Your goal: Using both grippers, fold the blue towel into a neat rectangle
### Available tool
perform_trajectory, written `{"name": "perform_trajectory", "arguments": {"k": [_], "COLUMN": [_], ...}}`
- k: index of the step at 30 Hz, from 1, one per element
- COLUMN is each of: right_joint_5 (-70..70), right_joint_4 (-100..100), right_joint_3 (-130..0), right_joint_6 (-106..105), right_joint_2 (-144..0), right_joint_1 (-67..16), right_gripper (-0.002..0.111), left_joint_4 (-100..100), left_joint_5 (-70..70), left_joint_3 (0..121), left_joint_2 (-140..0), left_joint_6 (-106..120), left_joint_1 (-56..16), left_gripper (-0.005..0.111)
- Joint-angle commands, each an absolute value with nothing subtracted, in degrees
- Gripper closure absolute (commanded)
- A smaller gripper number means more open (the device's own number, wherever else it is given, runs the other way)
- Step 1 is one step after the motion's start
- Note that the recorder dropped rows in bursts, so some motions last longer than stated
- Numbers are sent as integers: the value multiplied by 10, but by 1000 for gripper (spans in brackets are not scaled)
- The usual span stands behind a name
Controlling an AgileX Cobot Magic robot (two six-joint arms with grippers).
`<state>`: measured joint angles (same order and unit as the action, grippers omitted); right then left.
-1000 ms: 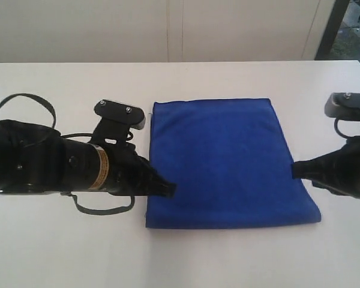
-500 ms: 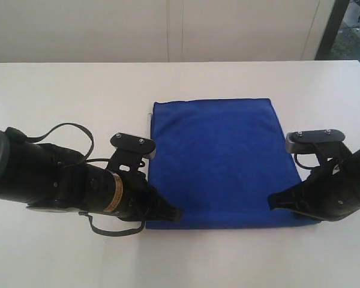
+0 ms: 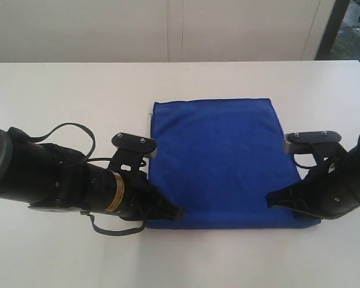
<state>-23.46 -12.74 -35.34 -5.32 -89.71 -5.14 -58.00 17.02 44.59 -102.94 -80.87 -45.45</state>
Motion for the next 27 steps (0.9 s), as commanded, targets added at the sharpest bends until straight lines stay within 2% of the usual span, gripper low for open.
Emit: {"name": "perform_trajectory", "arguments": {"k": [1, 10, 17, 27], "right_joint_5": [-241, -253, -253, -254], "right_joint_4": [-121, -121, -121, -121], "right_joint_3": [-361, -361, -361, -361], "right_joint_6": [-47, -47, -47, -47], "right_joint_2": [-831, -795, -808, -808], "right_joint_1": [-53, -53, -53, -53], "right_gripper": [108, 108, 108, 108], "left_joint_4": [-587, -571, -572, -673], "left_joint_5": [147, 141, 210, 231], "left_joint_3": [441, 447, 458, 458], "left_joint_2": [-1012, -970, -981, -1004], "left_joint_6": [-791, -798, -813, -919], "left_joint_1": [-459, -459, -460, -461], "left_gripper": [107, 107, 107, 107]}}
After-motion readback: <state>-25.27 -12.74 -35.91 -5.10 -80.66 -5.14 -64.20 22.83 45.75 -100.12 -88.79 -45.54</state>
